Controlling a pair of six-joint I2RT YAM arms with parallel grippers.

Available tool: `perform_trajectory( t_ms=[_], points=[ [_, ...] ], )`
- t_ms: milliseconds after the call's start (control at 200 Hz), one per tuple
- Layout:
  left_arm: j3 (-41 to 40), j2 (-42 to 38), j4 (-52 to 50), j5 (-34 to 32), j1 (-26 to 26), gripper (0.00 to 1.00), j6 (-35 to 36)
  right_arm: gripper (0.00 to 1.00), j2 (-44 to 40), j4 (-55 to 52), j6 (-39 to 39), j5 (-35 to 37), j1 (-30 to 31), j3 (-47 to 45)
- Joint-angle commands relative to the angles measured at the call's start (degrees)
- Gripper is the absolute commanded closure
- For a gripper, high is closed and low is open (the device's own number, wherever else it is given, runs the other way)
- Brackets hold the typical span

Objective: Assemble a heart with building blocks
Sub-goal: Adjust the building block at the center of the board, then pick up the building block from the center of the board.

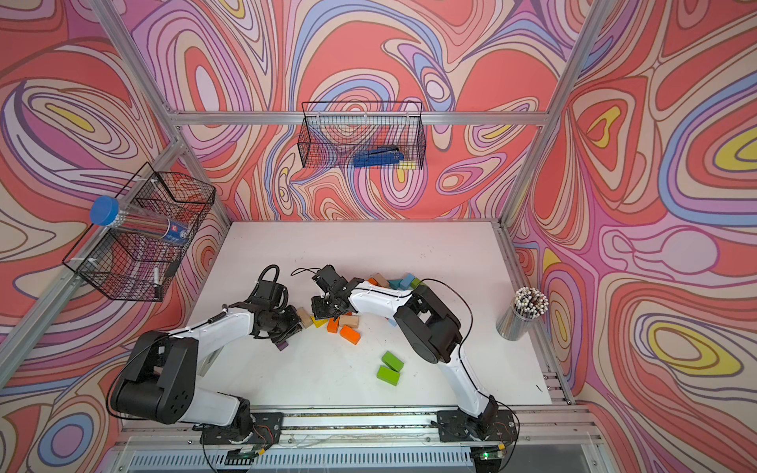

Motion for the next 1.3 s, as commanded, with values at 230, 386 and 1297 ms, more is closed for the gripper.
perform_trajectory(
  t_ms=[230, 386, 1297],
  points=[
    [-0.3, 0.76, 1.26, -0.01, -0.35, 0.93, -1.25, 0.89, 1.59, 0.87, -0.66, -0.65, 0.24, 1.26],
    [0.04, -0.06, 0.09, -0.19, -0.44, 0.93, -1.16, 0.87, 0.27, 1.07, -1.04, 1.96, 0.23, 1.12],
    [0.97, -0.96, -1.96, -1.65, -0.45, 0.86, 1.65, 0.38, 6.57, -15.92, -18.76, 17.49, -0.49, 15.51]
  ],
)
